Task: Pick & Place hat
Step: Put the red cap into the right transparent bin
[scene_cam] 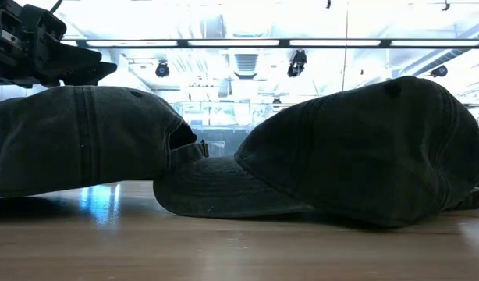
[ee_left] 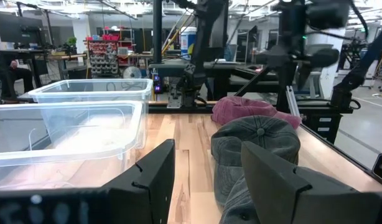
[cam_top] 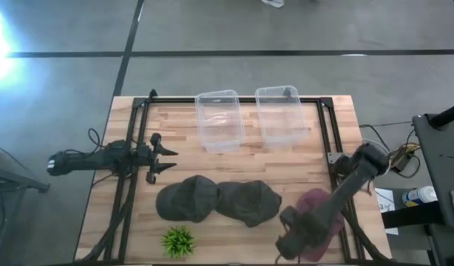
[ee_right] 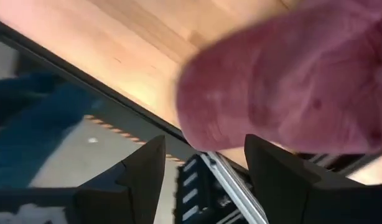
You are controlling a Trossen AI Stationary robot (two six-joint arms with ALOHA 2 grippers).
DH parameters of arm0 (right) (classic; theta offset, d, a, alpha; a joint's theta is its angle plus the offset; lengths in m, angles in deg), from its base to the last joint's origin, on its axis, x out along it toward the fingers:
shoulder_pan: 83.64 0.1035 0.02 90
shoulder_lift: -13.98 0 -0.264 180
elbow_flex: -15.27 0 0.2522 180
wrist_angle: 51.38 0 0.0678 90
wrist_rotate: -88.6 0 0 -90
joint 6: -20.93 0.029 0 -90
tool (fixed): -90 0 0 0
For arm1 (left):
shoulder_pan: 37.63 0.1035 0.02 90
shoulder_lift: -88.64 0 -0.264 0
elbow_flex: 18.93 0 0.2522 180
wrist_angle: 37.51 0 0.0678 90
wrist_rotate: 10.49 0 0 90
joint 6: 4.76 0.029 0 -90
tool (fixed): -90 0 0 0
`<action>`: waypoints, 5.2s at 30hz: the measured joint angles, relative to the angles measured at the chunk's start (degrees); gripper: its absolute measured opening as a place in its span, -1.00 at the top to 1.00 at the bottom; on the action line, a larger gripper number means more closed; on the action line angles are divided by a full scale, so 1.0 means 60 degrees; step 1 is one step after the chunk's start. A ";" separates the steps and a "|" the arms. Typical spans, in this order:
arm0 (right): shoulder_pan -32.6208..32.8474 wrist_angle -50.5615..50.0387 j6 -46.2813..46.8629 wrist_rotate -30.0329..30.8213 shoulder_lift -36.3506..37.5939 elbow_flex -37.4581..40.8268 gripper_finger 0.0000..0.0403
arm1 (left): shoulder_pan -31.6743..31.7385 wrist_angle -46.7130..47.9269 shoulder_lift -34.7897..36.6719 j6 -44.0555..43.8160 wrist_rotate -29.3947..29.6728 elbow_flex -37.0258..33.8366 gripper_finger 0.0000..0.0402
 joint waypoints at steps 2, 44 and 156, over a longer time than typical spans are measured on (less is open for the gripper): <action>0.0284 -0.0199 0.0115 0.0023 -0.0648 -0.0663 -0.07 | 0.0000 0.0000 0.0000 0.0000 0.0000 0.0000 0.11; 0.1298 -0.2462 0.2537 -0.1211 -0.5397 -0.4024 -0.07 | -0.0001 0.0005 -0.0002 0.0000 0.0003 0.0000 0.11; -1.1973 0.5268 -1.2228 0.3795 0.5672 0.2430 0.96 | -0.0003 0.0004 -0.0004 0.0000 0.0003 0.0000 0.11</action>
